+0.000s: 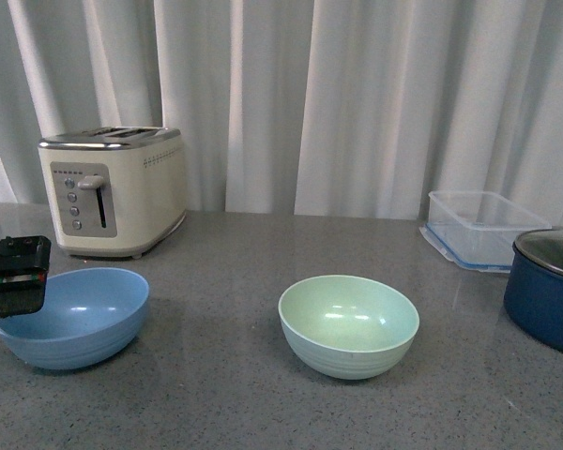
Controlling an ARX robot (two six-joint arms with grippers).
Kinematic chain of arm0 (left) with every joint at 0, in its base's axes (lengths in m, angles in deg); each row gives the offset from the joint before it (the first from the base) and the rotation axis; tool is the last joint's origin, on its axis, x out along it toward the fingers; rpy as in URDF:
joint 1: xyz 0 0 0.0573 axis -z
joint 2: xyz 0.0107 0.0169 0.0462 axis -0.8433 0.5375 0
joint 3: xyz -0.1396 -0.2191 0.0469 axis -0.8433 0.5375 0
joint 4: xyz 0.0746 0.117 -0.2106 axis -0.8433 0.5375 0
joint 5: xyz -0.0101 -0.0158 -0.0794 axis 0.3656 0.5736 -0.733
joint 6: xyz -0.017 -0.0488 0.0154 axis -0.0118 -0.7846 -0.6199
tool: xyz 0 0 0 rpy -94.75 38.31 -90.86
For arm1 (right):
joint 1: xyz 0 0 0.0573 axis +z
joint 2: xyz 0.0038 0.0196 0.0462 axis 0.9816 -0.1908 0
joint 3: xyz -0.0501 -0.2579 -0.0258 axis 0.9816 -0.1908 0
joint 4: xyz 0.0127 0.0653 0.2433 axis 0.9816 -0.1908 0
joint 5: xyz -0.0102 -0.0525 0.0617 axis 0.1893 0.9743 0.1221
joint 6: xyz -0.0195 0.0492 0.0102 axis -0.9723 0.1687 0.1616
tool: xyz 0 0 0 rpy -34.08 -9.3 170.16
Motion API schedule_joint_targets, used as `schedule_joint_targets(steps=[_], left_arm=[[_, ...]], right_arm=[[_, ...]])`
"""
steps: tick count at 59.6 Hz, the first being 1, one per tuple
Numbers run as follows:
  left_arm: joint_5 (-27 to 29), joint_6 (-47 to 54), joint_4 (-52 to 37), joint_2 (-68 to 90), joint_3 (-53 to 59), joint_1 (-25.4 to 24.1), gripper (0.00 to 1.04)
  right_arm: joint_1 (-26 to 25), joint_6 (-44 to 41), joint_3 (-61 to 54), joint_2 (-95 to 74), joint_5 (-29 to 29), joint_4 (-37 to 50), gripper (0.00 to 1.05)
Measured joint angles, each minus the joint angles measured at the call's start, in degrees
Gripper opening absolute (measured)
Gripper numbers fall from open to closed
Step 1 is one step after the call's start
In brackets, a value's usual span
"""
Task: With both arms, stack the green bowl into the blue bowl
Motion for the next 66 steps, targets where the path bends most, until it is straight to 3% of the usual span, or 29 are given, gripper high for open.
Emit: schedule_joint_targets(steps=[28,31,36,49,58,66], left_arm=[[0.5,-0.5,-1.0,8.0,-5.5,0.6,0.98],[0.6,-0.4,-1.2,8.8,-6.0,0.6,0.91],[1.0,-0.5,-1.2,9.7,-6.4,0.6,0.72],[1.3,-0.9,-1.1,9.9,-6.6,0.7,0.39],[1.1,-1.5,-1.1,9.7,-6.6,0.7,0.07],[1.0,-2.3,-0.6,8.2,-6.6,0.8,0.04]], right_arm=[[0.0,0.0,0.0,0.0,0.0,0.0,0.95],[0.0,0.0,0.0,0.0,0.0,0.0,0.95],[0.0,0.0,0.0,0.0,0.0,0.0,0.95],[0.0,0.0,0.0,0.0,0.0,0.0,0.95],[0.0,0.0,0.0,0.0,0.0,0.0,0.95],[0.0,0.0,0.0,0.0,0.0,0.0,0.95]])
